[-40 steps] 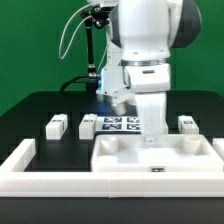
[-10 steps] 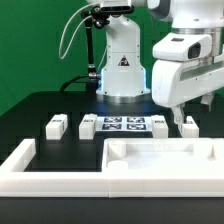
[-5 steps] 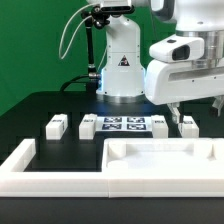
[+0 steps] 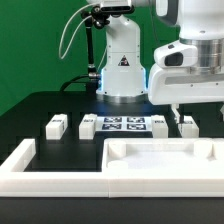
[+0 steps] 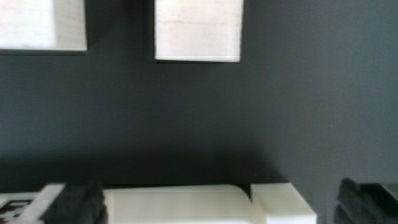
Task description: Assemble desk
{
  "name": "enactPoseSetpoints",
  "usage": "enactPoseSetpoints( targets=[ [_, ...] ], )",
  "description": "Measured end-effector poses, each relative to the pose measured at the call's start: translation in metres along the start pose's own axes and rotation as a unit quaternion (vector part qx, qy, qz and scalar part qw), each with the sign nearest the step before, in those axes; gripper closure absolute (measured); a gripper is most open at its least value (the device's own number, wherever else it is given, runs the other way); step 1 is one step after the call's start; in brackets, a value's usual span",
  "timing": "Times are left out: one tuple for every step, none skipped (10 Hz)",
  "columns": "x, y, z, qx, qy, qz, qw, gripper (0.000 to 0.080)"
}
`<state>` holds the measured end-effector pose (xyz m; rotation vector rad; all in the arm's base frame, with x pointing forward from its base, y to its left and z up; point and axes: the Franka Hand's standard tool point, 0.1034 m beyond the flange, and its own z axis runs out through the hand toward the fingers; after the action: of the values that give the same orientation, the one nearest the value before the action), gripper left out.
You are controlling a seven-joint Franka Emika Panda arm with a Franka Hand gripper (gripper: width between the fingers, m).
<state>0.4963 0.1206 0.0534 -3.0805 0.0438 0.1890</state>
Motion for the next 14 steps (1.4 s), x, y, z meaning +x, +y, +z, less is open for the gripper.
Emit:
enactPoseSetpoints(
  targets=[
    [-0.011, 0.002, 0.002, -0.008, -0.054, 0.003, 0.998, 0.0150],
    [-0.013, 0.001, 0.001, -0.015, -0.128, 0.009, 0.992, 0.0150],
    [-0.006, -0.002, 0.000, -0.019, -0.175, 0.010, 0.984, 0.0150],
    [-0.003, -0.002, 0.002, -0.018, -0.196, 0.012, 0.980, 0.0150],
    [-0.007, -0.001, 0.002, -0.015, -0.226, 0.017, 0.974, 0.0150],
    [-0.010, -0.001, 0.003, -0.017, -0.254, 0.014, 0.967, 0.0150],
    [-0.013, 0.001, 0.004, -0.020, -0.293, 0.012, 0.956, 0.0150],
    [-0.013, 0.001, 0.006, -0.022, -0.322, 0.011, 0.947, 0.0150],
    [-0.020, 0.001, 0.008, -0.021, -0.358, 0.012, 0.933, 0.0150],
    [-0.028, 0.000, 0.011, -0.022, -0.410, 0.013, 0.912, 0.0150],
    [-0.021, -0.004, 0.013, -0.023, -0.415, 0.009, 0.910, 0.0150],
    [-0.016, -0.006, 0.013, -0.020, -0.401, 0.006, 0.916, 0.0150],
    [-0.017, -0.006, 0.013, -0.020, -0.401, 0.005, 0.916, 0.0150],
    [-0.017, -0.006, 0.016, -0.020, -0.400, 0.004, 0.916, 0.0150]
  ],
)
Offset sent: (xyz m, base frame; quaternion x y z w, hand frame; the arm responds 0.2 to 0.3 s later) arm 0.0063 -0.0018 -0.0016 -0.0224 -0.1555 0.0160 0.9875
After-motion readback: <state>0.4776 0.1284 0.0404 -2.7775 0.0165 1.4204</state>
